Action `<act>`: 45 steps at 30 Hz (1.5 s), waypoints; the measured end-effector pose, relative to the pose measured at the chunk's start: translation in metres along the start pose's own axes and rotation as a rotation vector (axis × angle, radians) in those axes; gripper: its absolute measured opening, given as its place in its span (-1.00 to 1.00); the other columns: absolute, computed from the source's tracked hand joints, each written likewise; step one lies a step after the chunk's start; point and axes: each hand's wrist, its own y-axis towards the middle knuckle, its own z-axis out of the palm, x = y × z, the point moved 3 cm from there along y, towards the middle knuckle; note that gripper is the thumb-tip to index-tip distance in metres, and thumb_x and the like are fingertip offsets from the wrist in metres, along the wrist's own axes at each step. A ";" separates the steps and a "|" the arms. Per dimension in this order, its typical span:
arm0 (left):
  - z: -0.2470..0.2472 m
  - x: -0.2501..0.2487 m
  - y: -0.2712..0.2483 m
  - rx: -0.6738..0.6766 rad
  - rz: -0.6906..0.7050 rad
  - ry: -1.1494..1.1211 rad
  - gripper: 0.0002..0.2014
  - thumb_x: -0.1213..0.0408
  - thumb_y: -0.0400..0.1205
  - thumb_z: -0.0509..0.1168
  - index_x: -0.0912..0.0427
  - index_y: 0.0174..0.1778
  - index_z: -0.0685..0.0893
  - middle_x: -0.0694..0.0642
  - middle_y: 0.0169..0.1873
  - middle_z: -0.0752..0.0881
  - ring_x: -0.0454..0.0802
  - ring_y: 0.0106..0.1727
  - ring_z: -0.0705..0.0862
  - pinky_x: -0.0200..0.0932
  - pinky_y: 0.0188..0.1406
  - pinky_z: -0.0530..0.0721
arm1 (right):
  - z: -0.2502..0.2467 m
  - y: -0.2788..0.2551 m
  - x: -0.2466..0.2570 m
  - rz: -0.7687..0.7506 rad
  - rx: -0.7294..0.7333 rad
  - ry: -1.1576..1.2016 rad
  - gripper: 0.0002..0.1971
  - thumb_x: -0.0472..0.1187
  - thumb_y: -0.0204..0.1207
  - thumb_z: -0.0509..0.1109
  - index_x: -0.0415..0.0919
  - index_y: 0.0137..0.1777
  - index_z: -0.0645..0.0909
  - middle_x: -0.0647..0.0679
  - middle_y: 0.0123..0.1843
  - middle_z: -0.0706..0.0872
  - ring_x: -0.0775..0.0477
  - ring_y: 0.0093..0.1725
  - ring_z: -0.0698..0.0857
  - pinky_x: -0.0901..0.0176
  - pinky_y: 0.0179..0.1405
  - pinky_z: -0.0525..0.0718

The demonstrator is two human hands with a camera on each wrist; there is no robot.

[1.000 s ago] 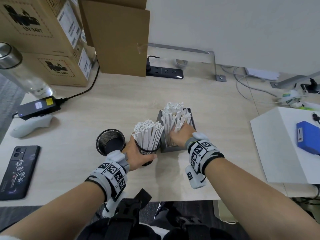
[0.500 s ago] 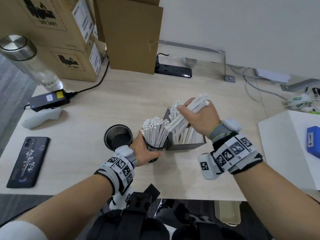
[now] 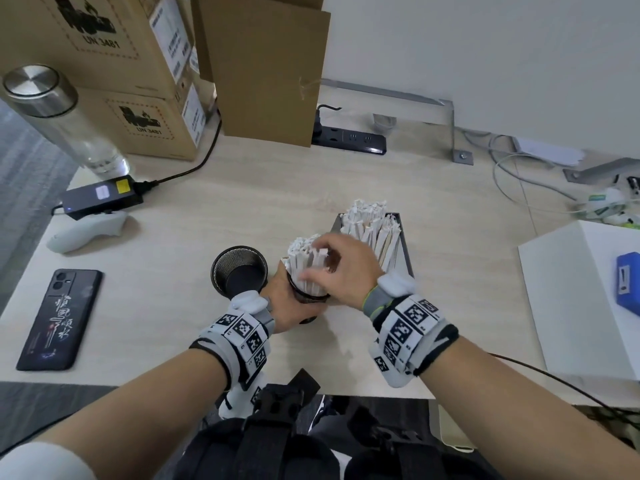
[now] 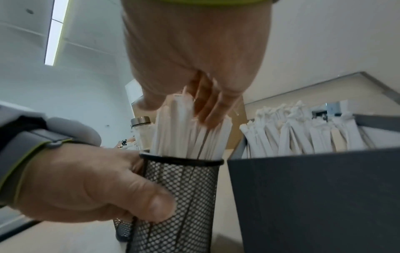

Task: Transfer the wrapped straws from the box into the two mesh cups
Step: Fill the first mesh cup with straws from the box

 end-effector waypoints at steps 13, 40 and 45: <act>0.005 -0.002 0.005 0.025 0.091 0.016 -0.23 -0.13 0.34 0.38 0.13 0.44 0.39 -0.36 0.07 0.50 -0.25 0.15 0.61 -0.68 0.10 0.39 | 0.027 -0.018 -0.002 -0.335 0.067 -0.236 -0.26 0.23 0.62 0.09 -0.24 0.66 0.16 -0.16 0.71 0.16 -0.16 0.71 0.04 -0.11 0.68 -0.01; 0.003 0.003 0.006 0.021 0.055 0.004 0.04 -0.11 0.19 0.64 0.06 0.53 0.28 -0.16 0.25 0.58 -0.18 0.27 0.57 -0.30 0.25 0.45 | -0.014 0.016 -0.085 0.673 0.016 -0.302 -0.41 0.18 0.45 0.46 -0.23 0.32 0.56 -0.20 0.24 0.71 -0.24 0.18 0.71 0.12 -0.07 0.58; 0.002 0.005 0.007 0.048 0.045 0.021 0.08 -0.25 0.11 0.58 0.00 0.52 0.29 -0.18 0.27 0.60 -0.18 0.28 0.59 -0.17 0.33 0.54 | -0.019 0.015 -0.086 0.624 -0.008 -0.300 -0.52 0.13 0.48 0.42 -0.12 0.33 0.62 -0.11 0.17 0.77 -0.20 0.09 0.75 0.15 -0.05 0.62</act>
